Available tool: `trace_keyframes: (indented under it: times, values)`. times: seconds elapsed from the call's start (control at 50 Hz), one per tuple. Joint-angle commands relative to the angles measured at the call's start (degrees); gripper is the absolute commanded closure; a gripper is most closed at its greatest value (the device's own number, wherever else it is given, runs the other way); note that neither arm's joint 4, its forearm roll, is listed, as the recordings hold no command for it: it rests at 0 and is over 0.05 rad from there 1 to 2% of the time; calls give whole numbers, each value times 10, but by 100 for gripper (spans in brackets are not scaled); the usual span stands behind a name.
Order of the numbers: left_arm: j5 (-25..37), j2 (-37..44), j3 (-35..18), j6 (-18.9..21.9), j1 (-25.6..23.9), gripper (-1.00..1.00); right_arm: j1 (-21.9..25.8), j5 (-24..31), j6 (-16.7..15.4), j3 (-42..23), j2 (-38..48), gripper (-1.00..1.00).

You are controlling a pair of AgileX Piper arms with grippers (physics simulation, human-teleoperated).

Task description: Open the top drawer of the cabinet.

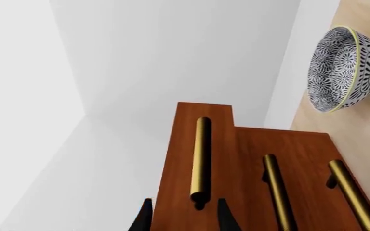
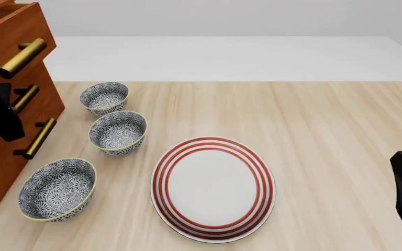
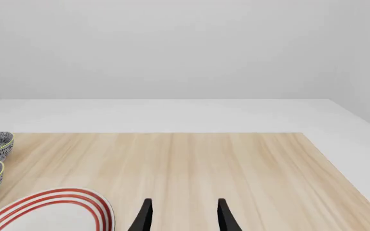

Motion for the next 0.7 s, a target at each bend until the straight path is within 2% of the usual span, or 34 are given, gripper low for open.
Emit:
trace_keyframes:
  times: [0.02,0.5,0.64,0.7]
  values:
    - [20,-26,3,0,0,-100,0,0,0,0,0,-100]
    - [91,-118,35,-1,-10,-100,0,0,0,0,0,-100]
    - [133,-163,40,-11,-18,-100,0,0,0,0,0,-100]
    - [161,-186,29,-27,-21,-100,0,0,0,0,0,-100]
